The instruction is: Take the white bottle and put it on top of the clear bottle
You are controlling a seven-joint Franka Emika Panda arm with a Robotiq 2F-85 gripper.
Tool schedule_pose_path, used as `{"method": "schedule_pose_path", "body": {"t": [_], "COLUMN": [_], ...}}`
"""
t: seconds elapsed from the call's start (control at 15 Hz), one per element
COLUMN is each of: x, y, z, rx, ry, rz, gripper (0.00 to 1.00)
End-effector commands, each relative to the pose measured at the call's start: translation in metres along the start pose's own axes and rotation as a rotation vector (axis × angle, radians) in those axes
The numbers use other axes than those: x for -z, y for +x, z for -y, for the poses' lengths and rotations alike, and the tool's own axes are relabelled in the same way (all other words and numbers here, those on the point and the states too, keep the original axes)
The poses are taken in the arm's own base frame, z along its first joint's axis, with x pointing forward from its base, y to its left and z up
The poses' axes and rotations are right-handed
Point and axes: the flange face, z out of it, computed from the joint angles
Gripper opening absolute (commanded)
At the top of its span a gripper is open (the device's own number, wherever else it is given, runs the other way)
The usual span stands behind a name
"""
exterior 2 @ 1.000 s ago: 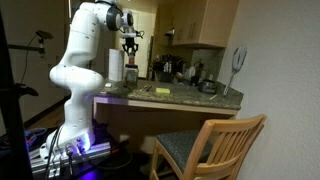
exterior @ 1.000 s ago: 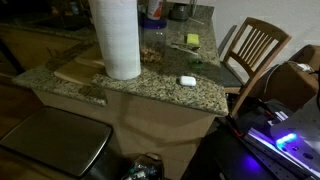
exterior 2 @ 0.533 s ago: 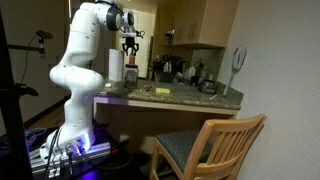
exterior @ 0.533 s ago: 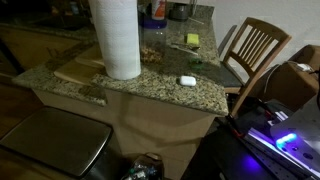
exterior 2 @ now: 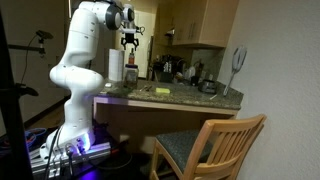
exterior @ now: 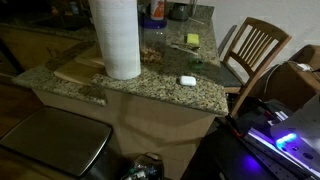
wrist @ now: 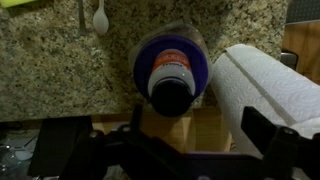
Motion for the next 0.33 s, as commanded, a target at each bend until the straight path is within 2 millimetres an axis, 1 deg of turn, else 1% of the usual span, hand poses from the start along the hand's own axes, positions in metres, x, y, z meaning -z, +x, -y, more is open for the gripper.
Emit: {"method": "schedule_pose_path", "body": {"t": [0.0, 0.07, 0.2, 0.27], "x": [0.054, 0.071, 0.096, 0.084], "y": [-0.017, -0.024, -0.036, -0.019], "z": [-0.014, -0.017, -0.022, -0.017], "rx": [-0.050, -0.061, -0.117, -0.080], "ry": [-0.133, -0.175, -0.209, -0.169], "rz": [-0.124, -0.161, -0.266, -0.203], "gripper": [1.00, 1.00, 1.00, 1.00]}}
